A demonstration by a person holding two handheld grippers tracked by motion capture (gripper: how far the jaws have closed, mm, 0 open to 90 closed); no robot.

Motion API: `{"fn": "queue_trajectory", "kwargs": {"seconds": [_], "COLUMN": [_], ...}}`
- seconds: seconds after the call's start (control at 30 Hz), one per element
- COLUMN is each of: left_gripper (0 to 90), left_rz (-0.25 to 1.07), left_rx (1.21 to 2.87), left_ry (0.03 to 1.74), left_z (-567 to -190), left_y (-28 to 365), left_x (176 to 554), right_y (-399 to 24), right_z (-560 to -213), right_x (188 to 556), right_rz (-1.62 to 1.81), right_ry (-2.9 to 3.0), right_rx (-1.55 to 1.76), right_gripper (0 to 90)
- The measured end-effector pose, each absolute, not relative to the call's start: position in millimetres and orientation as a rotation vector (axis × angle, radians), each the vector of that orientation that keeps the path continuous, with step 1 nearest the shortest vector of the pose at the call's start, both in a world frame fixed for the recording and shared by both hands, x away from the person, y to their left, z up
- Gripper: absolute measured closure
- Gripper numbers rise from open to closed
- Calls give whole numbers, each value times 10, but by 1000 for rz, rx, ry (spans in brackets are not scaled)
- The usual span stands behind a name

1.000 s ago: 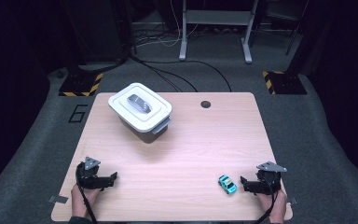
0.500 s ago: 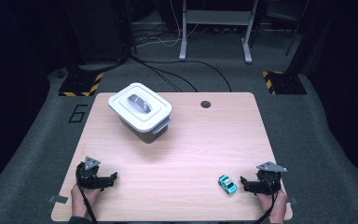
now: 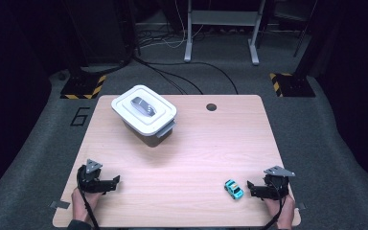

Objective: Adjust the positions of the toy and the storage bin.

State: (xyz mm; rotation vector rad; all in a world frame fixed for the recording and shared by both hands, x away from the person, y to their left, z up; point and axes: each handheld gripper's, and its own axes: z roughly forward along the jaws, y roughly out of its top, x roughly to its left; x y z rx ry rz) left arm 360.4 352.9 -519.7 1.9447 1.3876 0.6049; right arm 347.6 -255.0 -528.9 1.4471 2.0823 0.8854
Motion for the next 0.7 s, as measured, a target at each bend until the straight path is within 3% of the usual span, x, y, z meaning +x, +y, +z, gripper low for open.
{"fn": "queue_trajectory", "kwargs": {"seconds": [0.33,0.7], "left_gripper": [6,5], "left_rz": [624,614], "left_rx": [1955,1993], "left_ry": [1271,1145], "left_z": [-4702,-4414], "left_y": [3359,3048], "left_x": [3829,4106], "right_y": [-2550,-2551], "right_z": [-5289,-5288], "right_x": [3476,3476], "right_rz": [885,886], "right_ry": [2083,2082], "right_rx": [1447,1447], "right_gripper": [19,20]}}
